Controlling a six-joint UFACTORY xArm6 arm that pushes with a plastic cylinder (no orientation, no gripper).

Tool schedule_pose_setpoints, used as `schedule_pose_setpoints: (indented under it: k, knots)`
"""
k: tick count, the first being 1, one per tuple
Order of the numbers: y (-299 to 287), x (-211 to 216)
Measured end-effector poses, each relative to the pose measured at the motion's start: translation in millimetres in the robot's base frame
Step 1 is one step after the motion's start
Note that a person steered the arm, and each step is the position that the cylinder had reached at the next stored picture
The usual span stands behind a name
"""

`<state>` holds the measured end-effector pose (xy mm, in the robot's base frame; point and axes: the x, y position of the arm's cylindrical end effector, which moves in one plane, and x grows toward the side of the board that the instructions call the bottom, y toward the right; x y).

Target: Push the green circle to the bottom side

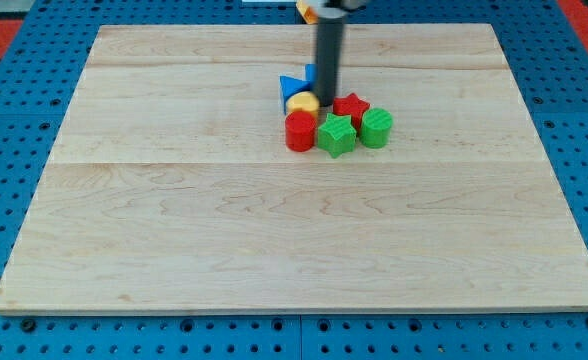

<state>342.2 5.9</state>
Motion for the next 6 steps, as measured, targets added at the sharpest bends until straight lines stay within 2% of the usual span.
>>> schedule_pose_setpoints:
  k: [1, 2, 4, 5, 6]
  knots:
    - [-44.4, 0.0]
    - [-63.0, -1.1]
    - [93.9, -8.6]
    - [144.4, 15.6]
    - [98.2, 53.4]
